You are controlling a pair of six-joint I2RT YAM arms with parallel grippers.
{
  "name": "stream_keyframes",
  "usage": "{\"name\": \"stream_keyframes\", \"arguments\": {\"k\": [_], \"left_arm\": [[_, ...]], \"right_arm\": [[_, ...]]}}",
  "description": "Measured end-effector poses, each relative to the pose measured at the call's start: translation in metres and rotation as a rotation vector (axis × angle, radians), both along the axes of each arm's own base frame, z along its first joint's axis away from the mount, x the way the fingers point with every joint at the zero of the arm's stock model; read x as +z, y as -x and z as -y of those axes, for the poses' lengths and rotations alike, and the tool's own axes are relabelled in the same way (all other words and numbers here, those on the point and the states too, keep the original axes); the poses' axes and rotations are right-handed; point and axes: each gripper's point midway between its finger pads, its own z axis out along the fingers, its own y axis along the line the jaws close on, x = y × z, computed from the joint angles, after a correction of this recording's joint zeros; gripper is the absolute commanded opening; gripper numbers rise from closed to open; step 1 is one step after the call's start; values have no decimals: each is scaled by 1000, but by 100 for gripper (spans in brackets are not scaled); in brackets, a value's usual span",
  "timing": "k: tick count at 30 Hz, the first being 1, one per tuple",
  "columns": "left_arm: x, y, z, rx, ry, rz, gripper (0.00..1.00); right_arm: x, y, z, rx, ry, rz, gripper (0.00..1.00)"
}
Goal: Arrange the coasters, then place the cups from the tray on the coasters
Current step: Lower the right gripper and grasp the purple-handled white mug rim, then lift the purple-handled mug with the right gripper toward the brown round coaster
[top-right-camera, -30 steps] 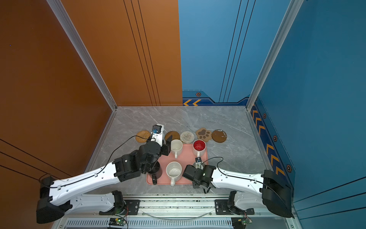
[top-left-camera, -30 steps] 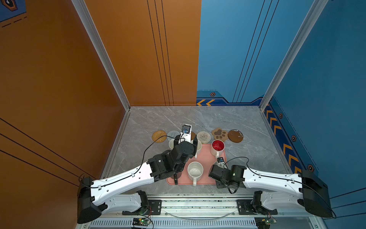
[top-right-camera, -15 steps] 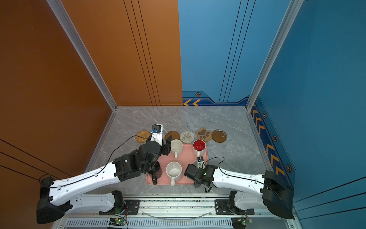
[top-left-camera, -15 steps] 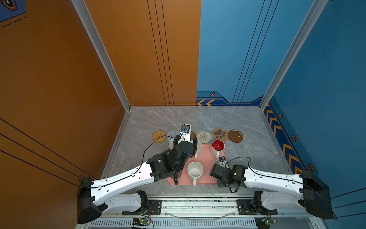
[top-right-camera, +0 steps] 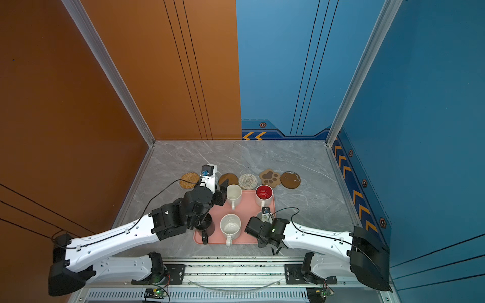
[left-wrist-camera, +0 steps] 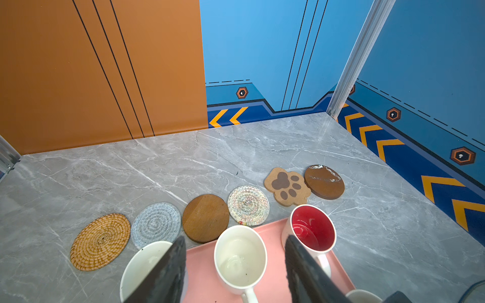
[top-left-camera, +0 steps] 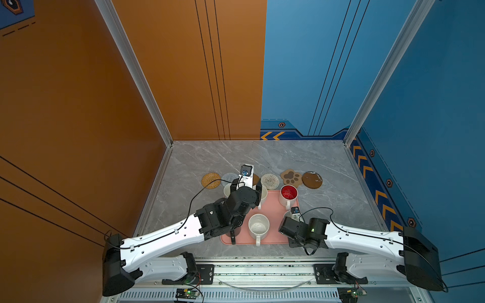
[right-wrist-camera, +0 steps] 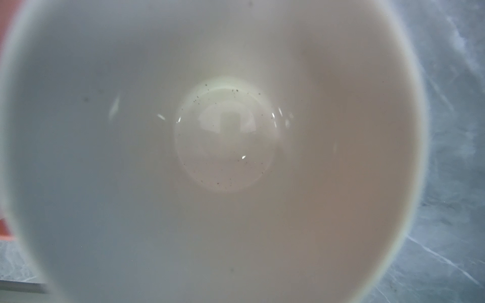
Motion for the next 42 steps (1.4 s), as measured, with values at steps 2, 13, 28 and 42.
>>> {"name": "stream_keyframes", "arguments": {"k": [2,13,28,42], "left_arm": [[0,0,0,0,0,0,61],[0,-1,0,2,2,0,61],[-2,0,1,-4,0,-3,61],[-9,1,-2,-1,-8,-11,61]], "right_arm": [[1,0,1,0,3,1,0],[24,1,9,13,-47,63,0],[42,0,41,-32,-44,93,0],[64,-37,86,-180,-2,130,0]]}}
